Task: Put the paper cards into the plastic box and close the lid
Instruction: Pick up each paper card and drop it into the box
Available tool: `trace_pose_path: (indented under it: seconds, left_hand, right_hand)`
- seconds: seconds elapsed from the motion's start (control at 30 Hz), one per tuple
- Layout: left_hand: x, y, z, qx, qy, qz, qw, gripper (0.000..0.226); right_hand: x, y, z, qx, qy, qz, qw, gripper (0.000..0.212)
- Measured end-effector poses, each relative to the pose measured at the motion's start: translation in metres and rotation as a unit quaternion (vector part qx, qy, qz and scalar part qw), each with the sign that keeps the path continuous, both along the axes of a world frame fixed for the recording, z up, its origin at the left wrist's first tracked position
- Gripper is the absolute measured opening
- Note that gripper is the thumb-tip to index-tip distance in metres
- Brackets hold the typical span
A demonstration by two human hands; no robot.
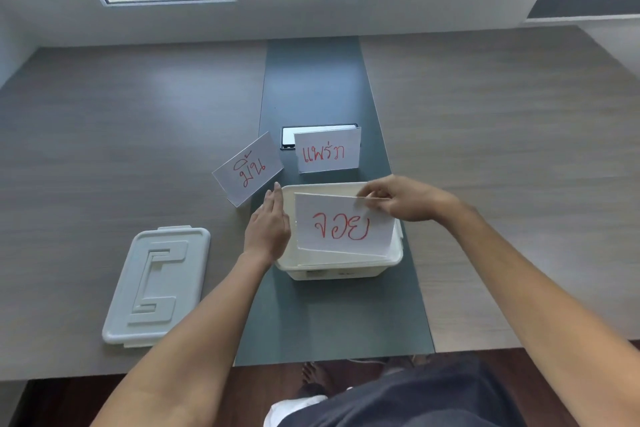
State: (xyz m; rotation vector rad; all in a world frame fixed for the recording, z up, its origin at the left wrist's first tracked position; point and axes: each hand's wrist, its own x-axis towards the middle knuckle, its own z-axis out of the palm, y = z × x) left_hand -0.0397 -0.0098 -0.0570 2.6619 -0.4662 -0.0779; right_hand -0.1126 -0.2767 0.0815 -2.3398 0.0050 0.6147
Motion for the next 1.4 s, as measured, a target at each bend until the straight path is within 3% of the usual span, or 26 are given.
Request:
trace_pose_path:
  seconds: [0.43, 0.9, 1.2, 1.4]
  left_hand:
    - [-0.001, -0.001, -0.001, 0.002, -0.003, 0.002, 1.000, 0.059]
    - [0.002, 0.000, -0.002, 0.003, 0.003, 0.005, 1.000, 0.060]
    - [0.002, 0.000, -0.002, 0.008, 0.008, 0.003, 1.000, 0.062]
    - [0.003, 0.003, -0.001, 0.017, 0.010, 0.003, 1.000, 0.063]
  right_hand:
    - [-0.009, 0.019, -0.052, -0.055, 0.063, 0.036, 0.996, 0.029]
    - [-0.009, 0.013, -0.077, 0.000, 0.137, 0.089, 0.987, 0.031]
    - [0.024, 0.006, -0.060, 0.064, -0.022, -0.043, 0.997, 0.028]
    - [0.062, 0.006, -0.050, 0.031, -0.142, -0.087, 0.986, 0.044]
